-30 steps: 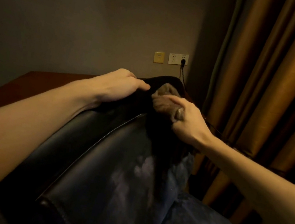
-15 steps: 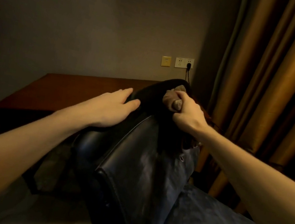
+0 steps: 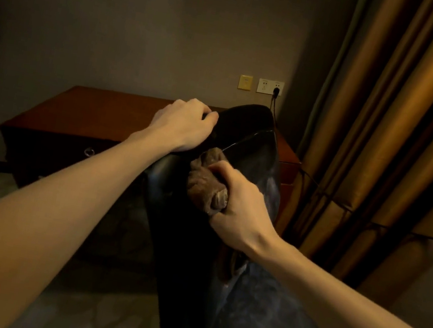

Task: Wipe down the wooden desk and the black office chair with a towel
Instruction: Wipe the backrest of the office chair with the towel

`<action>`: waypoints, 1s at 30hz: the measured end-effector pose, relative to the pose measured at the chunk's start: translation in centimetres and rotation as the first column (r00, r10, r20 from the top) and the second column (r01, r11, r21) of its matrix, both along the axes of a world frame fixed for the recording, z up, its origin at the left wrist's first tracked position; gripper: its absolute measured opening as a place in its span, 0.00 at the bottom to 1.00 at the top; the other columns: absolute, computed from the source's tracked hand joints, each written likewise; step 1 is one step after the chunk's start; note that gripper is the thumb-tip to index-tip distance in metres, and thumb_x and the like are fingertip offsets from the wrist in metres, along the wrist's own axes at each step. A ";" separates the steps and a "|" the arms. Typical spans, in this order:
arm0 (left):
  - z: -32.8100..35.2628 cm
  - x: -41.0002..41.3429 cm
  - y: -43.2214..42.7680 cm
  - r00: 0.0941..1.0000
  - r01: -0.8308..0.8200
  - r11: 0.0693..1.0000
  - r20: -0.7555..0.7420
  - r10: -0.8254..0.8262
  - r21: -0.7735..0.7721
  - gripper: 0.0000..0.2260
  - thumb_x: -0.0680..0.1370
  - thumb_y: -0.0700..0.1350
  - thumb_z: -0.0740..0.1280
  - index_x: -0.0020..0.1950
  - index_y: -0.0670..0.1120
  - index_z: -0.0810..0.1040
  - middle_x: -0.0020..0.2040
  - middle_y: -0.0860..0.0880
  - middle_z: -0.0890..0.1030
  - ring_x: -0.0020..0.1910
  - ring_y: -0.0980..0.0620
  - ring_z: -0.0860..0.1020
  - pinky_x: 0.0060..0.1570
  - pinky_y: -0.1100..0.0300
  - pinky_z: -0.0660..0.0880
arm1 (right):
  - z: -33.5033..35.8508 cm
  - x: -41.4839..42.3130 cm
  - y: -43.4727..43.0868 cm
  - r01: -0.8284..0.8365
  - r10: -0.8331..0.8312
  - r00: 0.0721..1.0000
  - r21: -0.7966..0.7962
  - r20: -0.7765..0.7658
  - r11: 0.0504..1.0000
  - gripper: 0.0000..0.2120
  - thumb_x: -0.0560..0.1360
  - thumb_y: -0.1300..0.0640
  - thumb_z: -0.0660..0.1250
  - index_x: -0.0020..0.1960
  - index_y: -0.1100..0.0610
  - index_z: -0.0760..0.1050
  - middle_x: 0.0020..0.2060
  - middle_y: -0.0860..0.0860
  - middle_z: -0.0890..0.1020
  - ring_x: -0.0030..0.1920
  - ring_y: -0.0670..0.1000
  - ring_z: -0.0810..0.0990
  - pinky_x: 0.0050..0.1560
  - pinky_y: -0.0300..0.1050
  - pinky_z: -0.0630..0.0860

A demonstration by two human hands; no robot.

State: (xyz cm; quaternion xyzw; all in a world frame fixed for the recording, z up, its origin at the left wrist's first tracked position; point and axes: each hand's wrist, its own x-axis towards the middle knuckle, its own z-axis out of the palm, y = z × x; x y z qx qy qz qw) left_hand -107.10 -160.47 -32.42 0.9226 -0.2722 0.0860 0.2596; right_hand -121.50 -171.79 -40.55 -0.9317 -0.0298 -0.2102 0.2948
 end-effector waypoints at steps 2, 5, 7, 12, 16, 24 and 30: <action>0.3 -1.3 0.2 0.986 -0.052 0.999 0.161 0.050 0.008 0.19 0.86 0.57 0.55 0.60 0.50 0.83 0.48 0.49 0.80 0.49 0.45 0.78 0.47 0.53 0.69 | -0.3 -1.6 0.5 -0.079 0.079 0.997 -0.015 -0.027 0.997 0.23 0.71 0.52 0.73 0.63 0.43 0.72 0.57 0.47 0.80 0.58 0.53 0.81 0.56 0.58 0.78; 0.7 -3.4 0.6 0.916 -0.050 0.997 0.395 0.070 -0.060 0.18 0.86 0.54 0.57 0.57 0.47 0.84 0.51 0.45 0.84 0.51 0.44 0.80 0.50 0.52 0.72 | -0.2 -2.8 -0.2 -0.112 0.113 0.991 0.018 -0.068 0.994 0.22 0.70 0.55 0.73 0.62 0.43 0.74 0.54 0.44 0.83 0.57 0.48 0.83 0.56 0.55 0.79; 0.6 -4.6 0.9 0.912 -0.028 0.997 0.407 0.052 -0.065 0.17 0.85 0.54 0.58 0.57 0.47 0.83 0.53 0.45 0.84 0.53 0.44 0.81 0.50 0.53 0.71 | -0.1 -3.2 -1.2 -0.068 0.070 0.997 0.054 -0.042 0.996 0.23 0.69 0.59 0.73 0.62 0.44 0.76 0.51 0.43 0.85 0.55 0.44 0.84 0.54 0.53 0.81; -1.4 -5.9 2.4 0.956 0.001 0.985 0.289 -0.051 0.171 0.19 0.83 0.58 0.60 0.68 0.49 0.77 0.64 0.48 0.80 0.62 0.44 0.78 0.54 0.50 0.72 | 0.1 -3.2 -3.3 0.146 -0.171 0.981 0.242 0.088 0.959 0.24 0.67 0.62 0.72 0.62 0.47 0.79 0.49 0.46 0.86 0.53 0.47 0.84 0.56 0.54 0.81; -1.7 -5.2 3.0 0.997 0.015 0.995 0.074 -0.023 0.099 0.24 0.83 0.59 0.60 0.77 0.50 0.67 0.69 0.47 0.76 0.65 0.41 0.75 0.52 0.52 0.68 | 0.2 -2.0 -5.0 0.253 -0.290 0.956 0.370 0.047 0.894 0.27 0.69 0.59 0.72 0.68 0.48 0.75 0.55 0.49 0.84 0.59 0.53 0.82 0.61 0.60 0.79; -2.0 -3.8 2.2 0.984 -0.015 0.977 0.178 -0.024 0.214 0.28 0.83 0.60 0.60 0.79 0.48 0.64 0.72 0.46 0.74 0.69 0.42 0.73 0.57 0.49 0.71 | -0.5 1.2 -2.8 0.261 -0.268 0.963 0.306 -0.018 0.916 0.34 0.66 0.59 0.69 0.72 0.48 0.71 0.65 0.51 0.79 0.66 0.54 0.78 0.67 0.55 0.76; -2.3 -2.9 2.1 0.980 -0.053 0.968 0.199 0.004 0.244 0.30 0.82 0.61 0.61 0.79 0.46 0.64 0.71 0.43 0.75 0.70 0.42 0.73 0.64 0.46 0.72 | -3.3 -0.5 2.7 0.096 -0.100 0.994 0.070 0.052 0.993 0.31 0.70 0.51 0.72 0.70 0.42 0.65 0.62 0.48 0.71 0.62 0.56 0.73 0.58 0.61 0.76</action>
